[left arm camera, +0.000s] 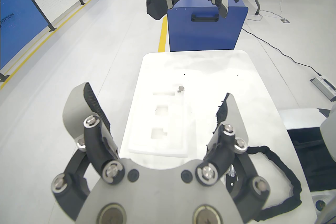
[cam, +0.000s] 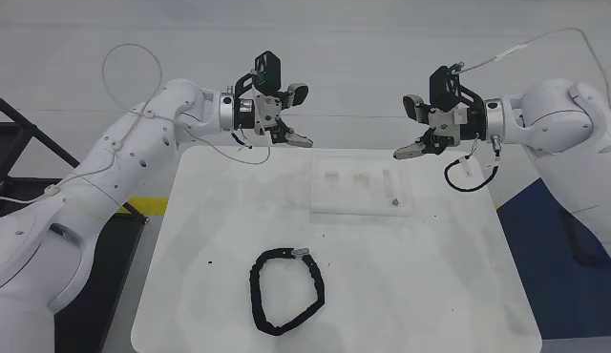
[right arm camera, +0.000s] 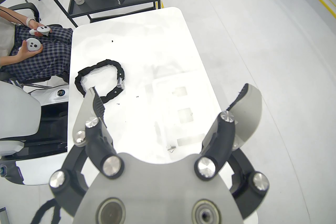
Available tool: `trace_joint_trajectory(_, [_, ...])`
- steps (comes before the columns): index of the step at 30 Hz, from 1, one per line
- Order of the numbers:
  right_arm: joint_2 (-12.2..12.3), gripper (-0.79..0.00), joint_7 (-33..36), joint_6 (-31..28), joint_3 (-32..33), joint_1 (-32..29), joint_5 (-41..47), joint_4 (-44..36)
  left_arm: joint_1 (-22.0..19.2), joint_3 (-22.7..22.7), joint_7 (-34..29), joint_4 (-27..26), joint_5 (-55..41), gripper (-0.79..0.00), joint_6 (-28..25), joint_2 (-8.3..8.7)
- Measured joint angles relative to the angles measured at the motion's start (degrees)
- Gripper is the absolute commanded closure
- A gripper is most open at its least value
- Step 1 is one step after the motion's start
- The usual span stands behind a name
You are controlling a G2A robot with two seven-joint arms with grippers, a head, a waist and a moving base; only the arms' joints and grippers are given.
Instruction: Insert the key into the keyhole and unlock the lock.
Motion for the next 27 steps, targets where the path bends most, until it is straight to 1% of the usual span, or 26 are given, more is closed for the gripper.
trace_joint_trajectory(24, [0.0, -0.785, 0.0, 0.0, 0.0, 0.0, 0.0, 0.0, 0.0, 0.0, 0.0, 0.0, 0.0, -0.785, 0.0, 0.00])
trace_joint_trajectory(27, [0.0, -0.785, -1.5, 1.0, 0.1, -1.3, -0.7, 0.0, 0.0, 0.0, 0.0, 0.0, 0.0, -0.785, 0.0, 0.00])
